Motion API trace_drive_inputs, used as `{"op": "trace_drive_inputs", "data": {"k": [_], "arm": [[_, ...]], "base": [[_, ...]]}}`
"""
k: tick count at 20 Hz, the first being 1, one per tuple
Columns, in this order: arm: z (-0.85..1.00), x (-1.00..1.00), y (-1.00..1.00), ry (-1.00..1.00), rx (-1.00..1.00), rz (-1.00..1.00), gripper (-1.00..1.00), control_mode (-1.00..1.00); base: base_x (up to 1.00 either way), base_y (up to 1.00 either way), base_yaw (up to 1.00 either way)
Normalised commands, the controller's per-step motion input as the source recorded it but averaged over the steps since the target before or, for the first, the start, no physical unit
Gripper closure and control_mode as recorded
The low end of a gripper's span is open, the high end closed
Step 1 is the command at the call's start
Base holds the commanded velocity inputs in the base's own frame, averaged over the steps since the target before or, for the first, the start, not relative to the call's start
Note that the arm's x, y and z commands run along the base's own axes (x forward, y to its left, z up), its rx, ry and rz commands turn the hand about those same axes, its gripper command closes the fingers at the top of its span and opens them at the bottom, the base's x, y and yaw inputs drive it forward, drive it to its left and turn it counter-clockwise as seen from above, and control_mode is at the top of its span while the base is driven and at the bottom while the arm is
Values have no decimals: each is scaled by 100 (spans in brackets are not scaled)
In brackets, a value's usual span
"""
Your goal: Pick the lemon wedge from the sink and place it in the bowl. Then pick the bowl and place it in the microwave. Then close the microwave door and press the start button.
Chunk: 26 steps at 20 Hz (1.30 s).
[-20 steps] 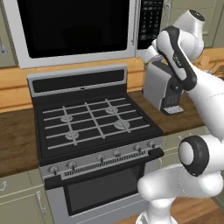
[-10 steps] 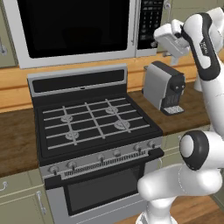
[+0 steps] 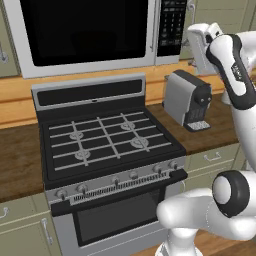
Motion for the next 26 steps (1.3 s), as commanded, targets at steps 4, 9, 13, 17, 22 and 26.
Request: {"op": "trace_drive_inputs", "data": {"k": [4,9,13,17,22,26], "arm": [[0,11,-3,0,47,-27,100,-100],[0,39,-3,2,41,-14,100,-100],[0,42,-14,1,41,-9,100,-100],[0,39,-16,0,36,-9,100,-100],[13,57,-1,4,24,-14,100,-100],[20,43,-3,4,16,-10,100,-100]], "base": [[0,0,0],[0,0,0],[0,0,0],[0,0,0],[0,0,0],[0,0,0]]}}
